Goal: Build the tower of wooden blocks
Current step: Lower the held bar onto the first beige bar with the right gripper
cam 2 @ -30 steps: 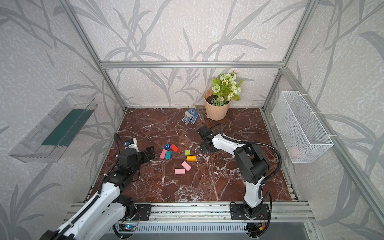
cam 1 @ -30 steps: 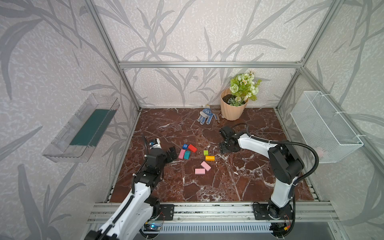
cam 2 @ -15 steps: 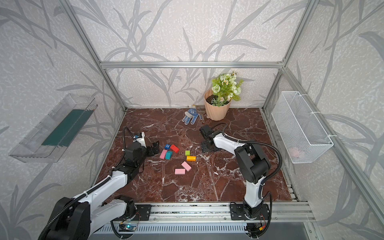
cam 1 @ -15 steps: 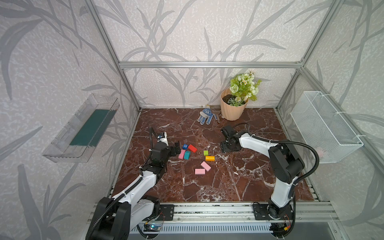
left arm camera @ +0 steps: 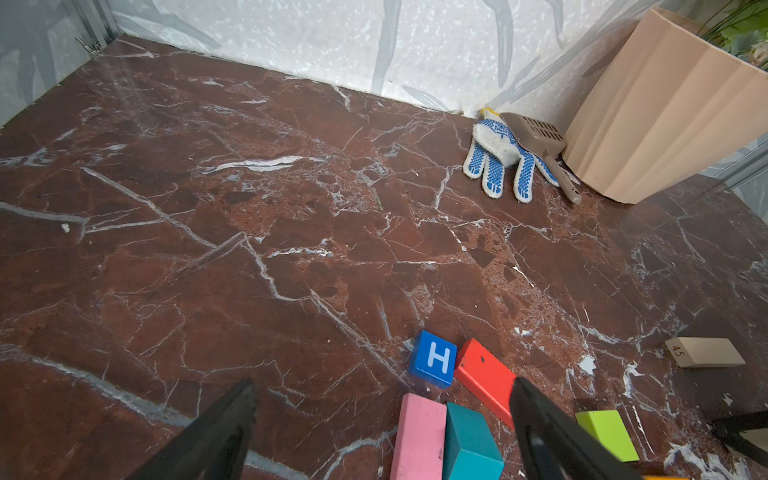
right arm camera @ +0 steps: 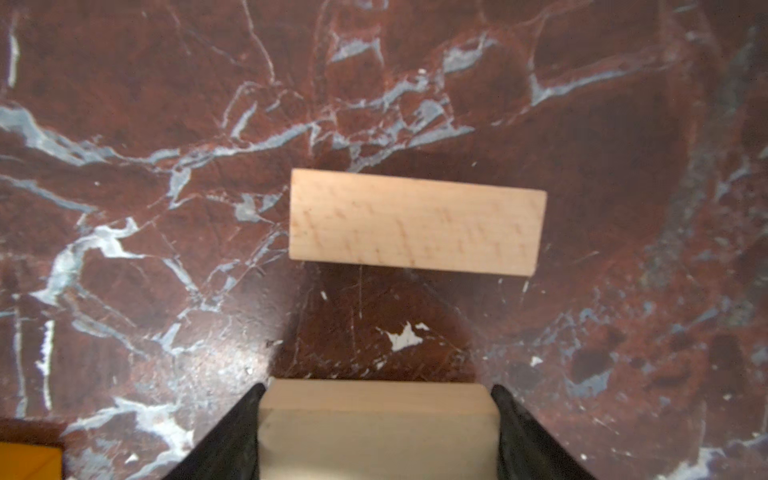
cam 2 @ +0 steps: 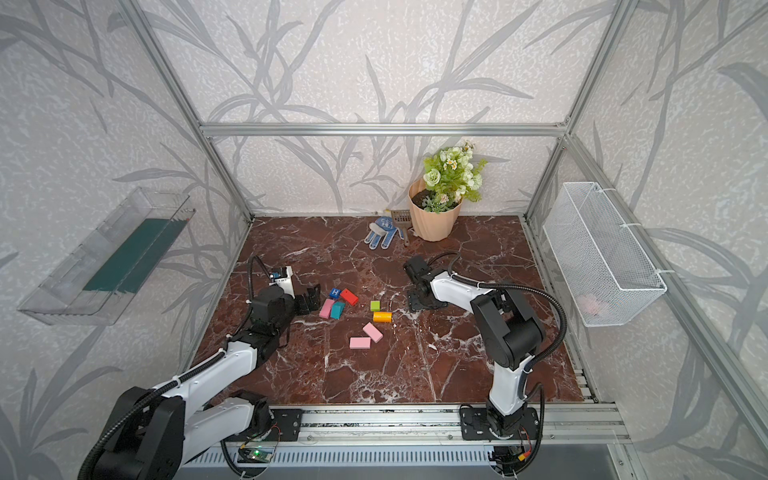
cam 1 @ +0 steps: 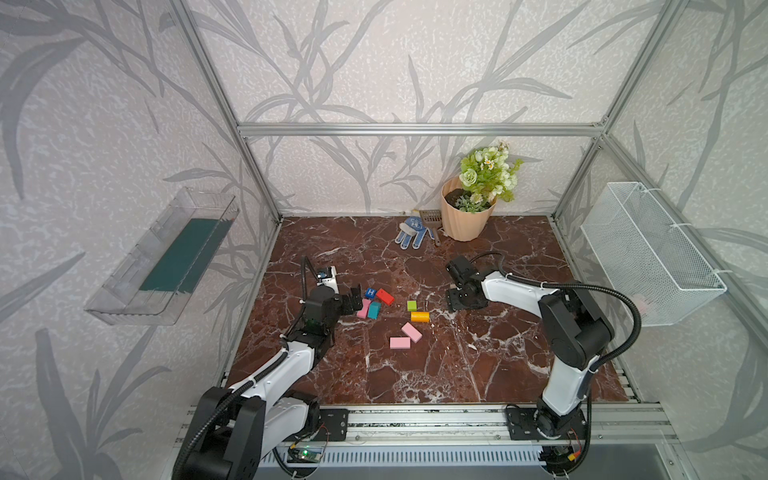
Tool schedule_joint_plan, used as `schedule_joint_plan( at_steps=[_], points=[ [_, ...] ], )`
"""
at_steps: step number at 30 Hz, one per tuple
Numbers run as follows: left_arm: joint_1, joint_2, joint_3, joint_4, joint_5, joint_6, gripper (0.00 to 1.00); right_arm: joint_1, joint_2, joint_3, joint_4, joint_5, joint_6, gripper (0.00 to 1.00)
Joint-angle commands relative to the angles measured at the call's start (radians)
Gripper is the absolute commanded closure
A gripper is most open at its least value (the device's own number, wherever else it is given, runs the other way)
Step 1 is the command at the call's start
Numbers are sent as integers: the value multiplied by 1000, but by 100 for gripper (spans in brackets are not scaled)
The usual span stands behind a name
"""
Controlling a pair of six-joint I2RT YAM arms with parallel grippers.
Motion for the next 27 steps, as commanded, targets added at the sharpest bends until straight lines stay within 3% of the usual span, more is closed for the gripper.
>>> schedule_joint_plan(
  at_steps=[1,16,20,27],
  points=[
    [-2,-10,2,23,4,19,5,-24,-20,-6,8,11,7,25],
    [-5,7,11,19,1,19,5,-45,42,22,41,-49,4,12],
    [-5,7,9,19,1,19,5,-44,12,12,27,-33,4,4],
    [-5,4,8,22,0,19,5,-44,-42,-49,41,-36,11,2]
  ],
)
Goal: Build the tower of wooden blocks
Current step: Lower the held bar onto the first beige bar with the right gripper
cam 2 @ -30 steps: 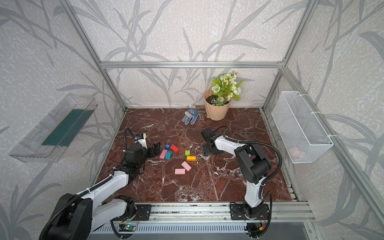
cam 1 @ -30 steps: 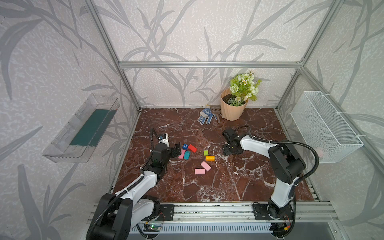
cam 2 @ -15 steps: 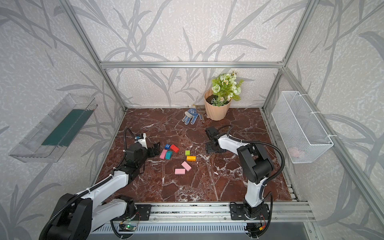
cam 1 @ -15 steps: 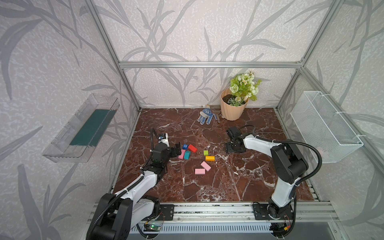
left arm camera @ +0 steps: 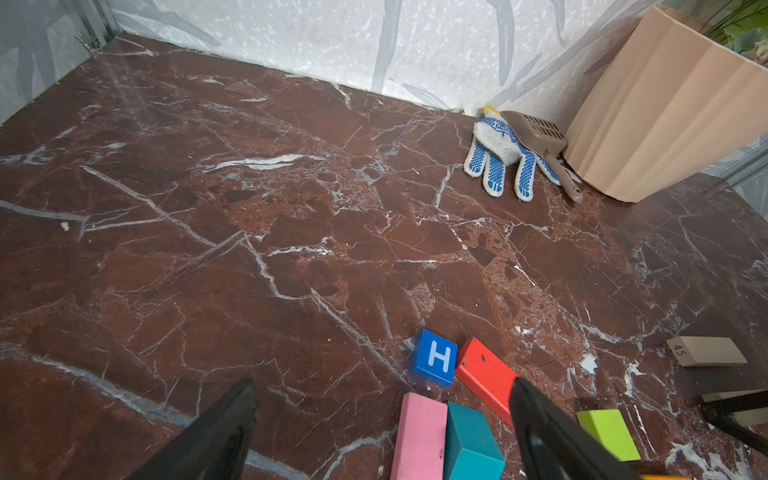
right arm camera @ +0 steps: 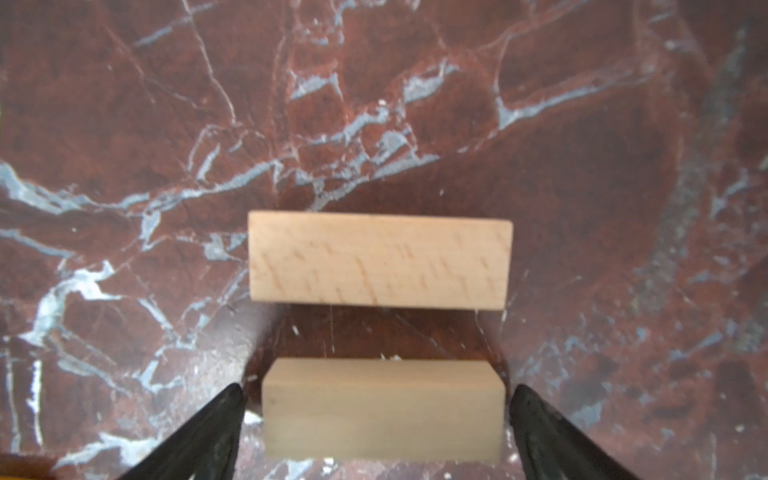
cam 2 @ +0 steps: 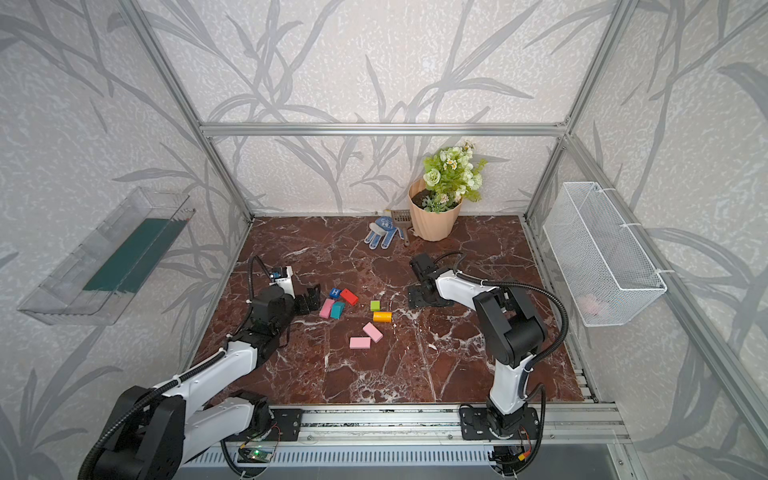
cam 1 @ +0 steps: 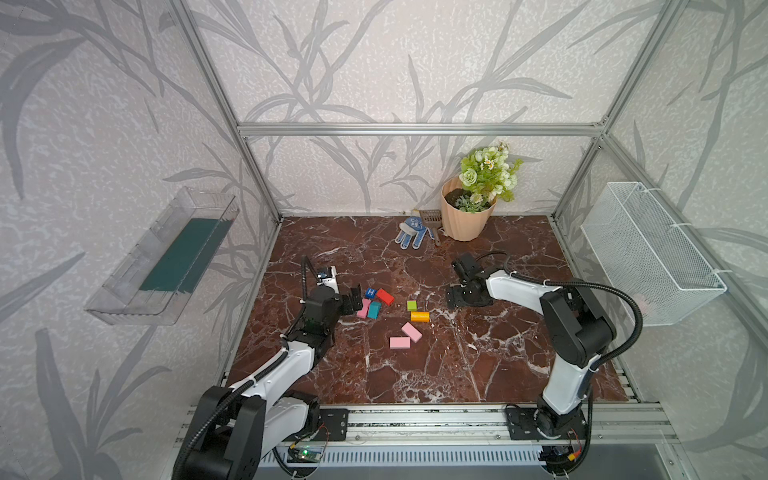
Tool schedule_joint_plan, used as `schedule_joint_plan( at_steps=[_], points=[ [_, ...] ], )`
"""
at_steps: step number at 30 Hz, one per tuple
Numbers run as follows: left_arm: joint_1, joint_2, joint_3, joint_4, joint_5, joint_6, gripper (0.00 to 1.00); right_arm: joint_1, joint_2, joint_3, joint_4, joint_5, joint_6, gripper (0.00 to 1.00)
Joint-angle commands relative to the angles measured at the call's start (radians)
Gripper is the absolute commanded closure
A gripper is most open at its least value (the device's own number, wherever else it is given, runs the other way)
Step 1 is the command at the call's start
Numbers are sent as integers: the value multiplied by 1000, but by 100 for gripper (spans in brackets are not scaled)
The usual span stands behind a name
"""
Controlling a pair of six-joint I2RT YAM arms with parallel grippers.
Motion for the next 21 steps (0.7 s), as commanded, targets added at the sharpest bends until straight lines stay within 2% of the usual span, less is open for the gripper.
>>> schedule_joint_plan(
  at_steps=[1,6,14,21],
  points=[
    [-4,0,7,21,0,19,5,0,-39,-30,-3,2,5,2],
    [-4,-1,7,21,-3,19,5,1,-14,-23,9,-22,3,6],
    [-6,0,8,20,-9,19,5,13,26,21,-2,-26,8,24],
    [-6,6,11,20,-8,19,5,18,57,57,-22,-3,20,26]
  ],
)
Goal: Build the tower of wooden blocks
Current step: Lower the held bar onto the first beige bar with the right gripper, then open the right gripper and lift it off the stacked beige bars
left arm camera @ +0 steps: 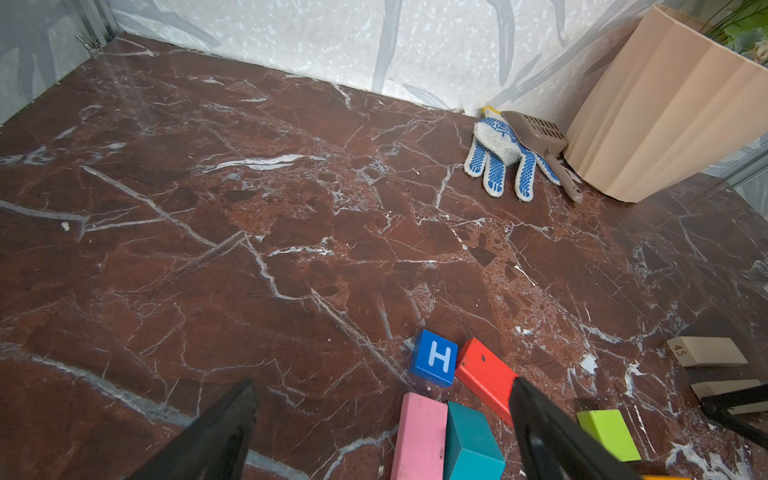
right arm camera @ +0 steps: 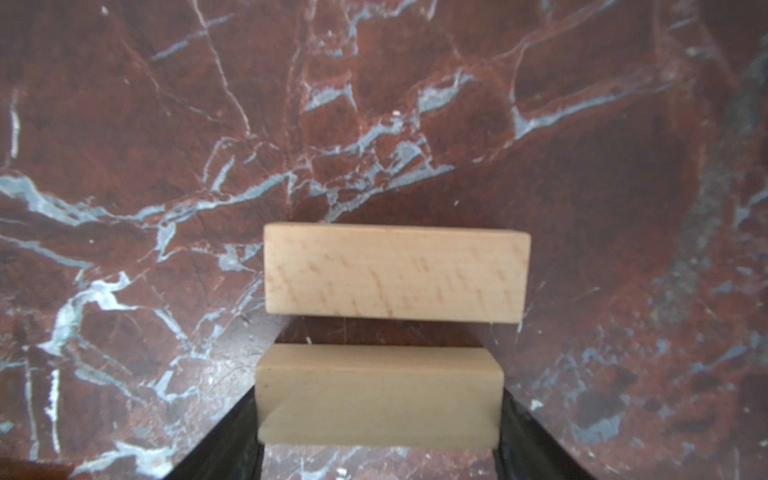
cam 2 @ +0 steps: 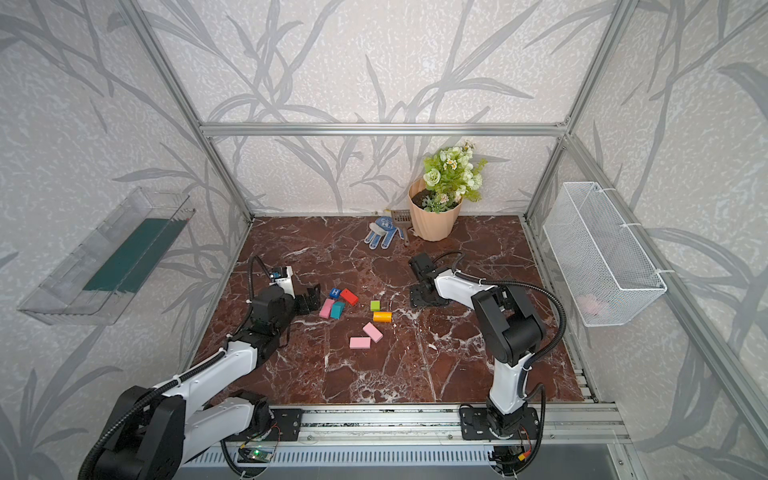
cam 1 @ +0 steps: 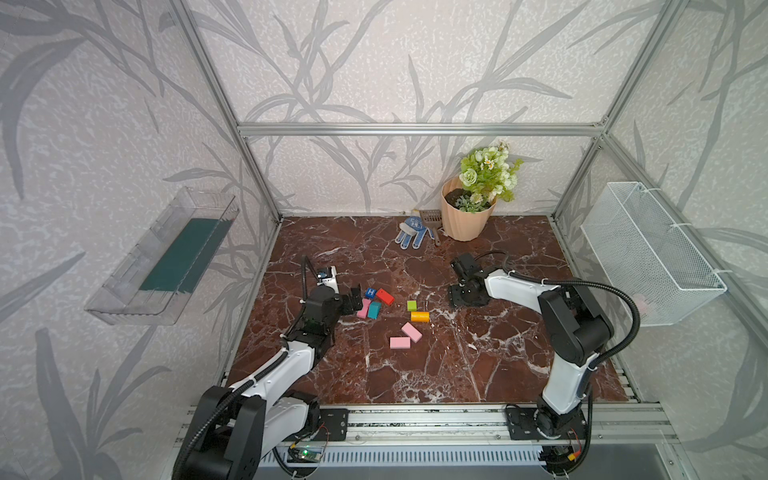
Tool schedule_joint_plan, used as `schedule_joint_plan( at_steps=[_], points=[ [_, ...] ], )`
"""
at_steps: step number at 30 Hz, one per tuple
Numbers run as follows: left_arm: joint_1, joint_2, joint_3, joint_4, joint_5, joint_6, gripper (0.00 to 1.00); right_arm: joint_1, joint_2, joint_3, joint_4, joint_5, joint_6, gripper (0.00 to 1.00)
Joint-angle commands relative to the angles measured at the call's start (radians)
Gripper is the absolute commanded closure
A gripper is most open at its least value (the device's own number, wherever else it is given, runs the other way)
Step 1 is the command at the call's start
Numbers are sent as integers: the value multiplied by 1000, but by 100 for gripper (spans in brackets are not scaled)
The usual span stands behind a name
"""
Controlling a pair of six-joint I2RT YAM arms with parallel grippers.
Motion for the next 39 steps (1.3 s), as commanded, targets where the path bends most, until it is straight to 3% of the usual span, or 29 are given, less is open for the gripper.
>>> schedule_joint_plan(
  at_steps=[1,15,39],
  points=[
    [-3,6,11,20,-7,19,5,7,34,30,-32,15,16,26],
    [-5,4,9,20,-10,19,5,7,59,45,-58,68,-1,26],
    [-6,1,8,20,-13,19,5,-16,45,14,-39,58,10,25]
  ],
)
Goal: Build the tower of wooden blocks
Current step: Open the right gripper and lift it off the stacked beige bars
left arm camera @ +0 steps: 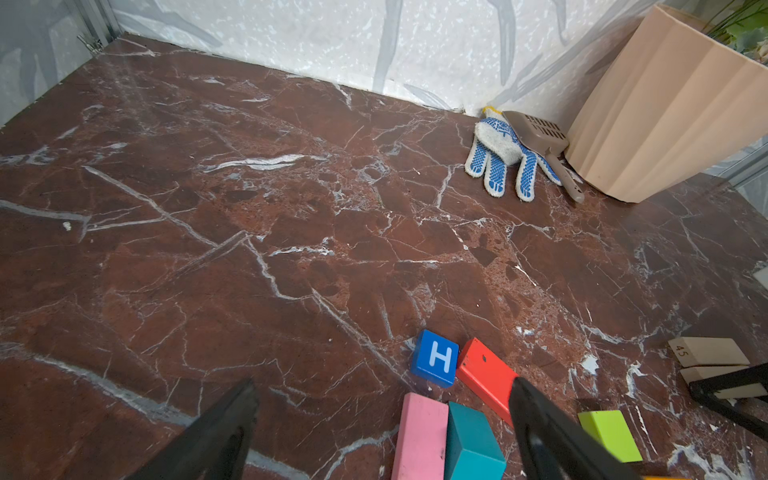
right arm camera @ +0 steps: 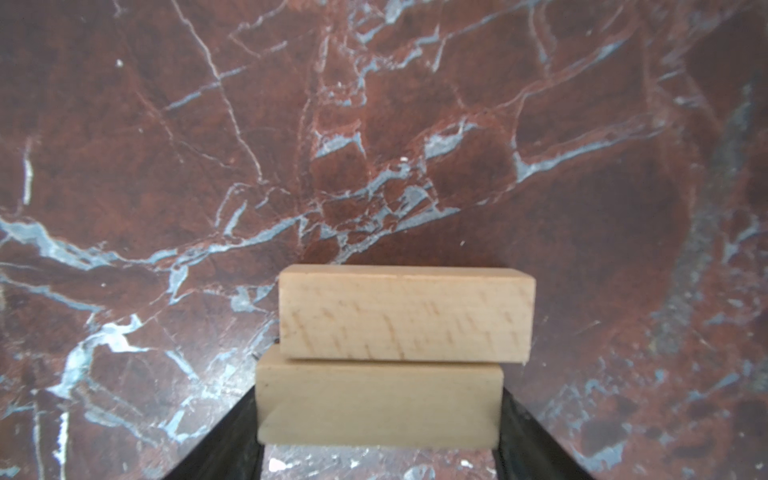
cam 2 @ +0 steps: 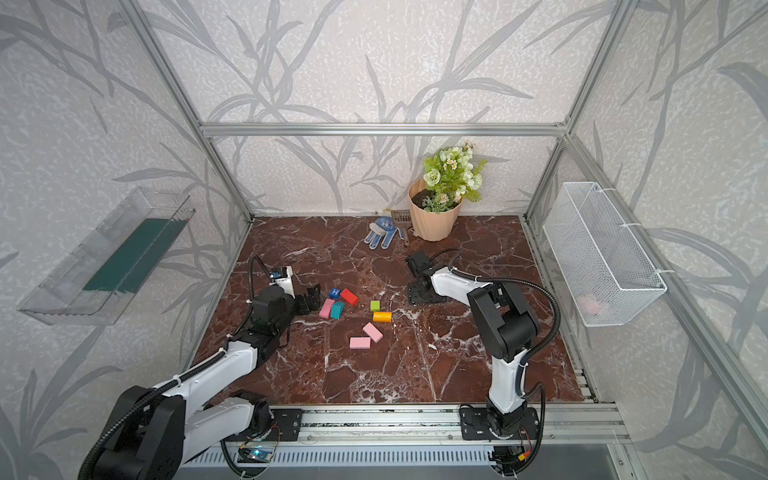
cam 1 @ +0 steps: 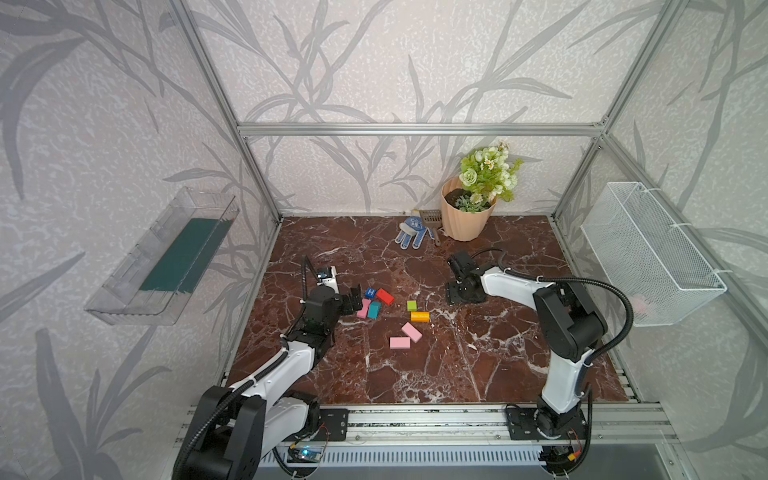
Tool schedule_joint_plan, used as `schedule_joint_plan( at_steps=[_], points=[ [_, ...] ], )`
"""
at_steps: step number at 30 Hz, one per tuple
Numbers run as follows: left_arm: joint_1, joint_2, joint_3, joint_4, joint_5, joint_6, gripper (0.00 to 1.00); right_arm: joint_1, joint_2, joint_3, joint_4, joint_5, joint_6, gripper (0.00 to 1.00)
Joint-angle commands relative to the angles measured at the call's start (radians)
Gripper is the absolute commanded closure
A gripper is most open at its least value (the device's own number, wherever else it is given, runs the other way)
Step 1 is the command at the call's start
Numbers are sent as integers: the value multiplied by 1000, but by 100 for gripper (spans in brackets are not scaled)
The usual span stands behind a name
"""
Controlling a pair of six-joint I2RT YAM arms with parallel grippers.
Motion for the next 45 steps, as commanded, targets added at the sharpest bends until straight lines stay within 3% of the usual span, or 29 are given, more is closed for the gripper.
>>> schedule_joint_plan(
  at_steps=[1,14,27,45],
  points=[
    [-4,1,8,20,-10,19,5,-15,8,-31,-36,21,1,25],
    [-4,-1,7,21,-13,19,5,-22,13,-28,-34,11,-16,24],
    [-4,1,9,21,-14,19,5,-23,4,-21,-47,37,-26,2],
    [-5,0,9,21,-16,18,5,-24,92,72,-52,14,-44,0]
  ],
)
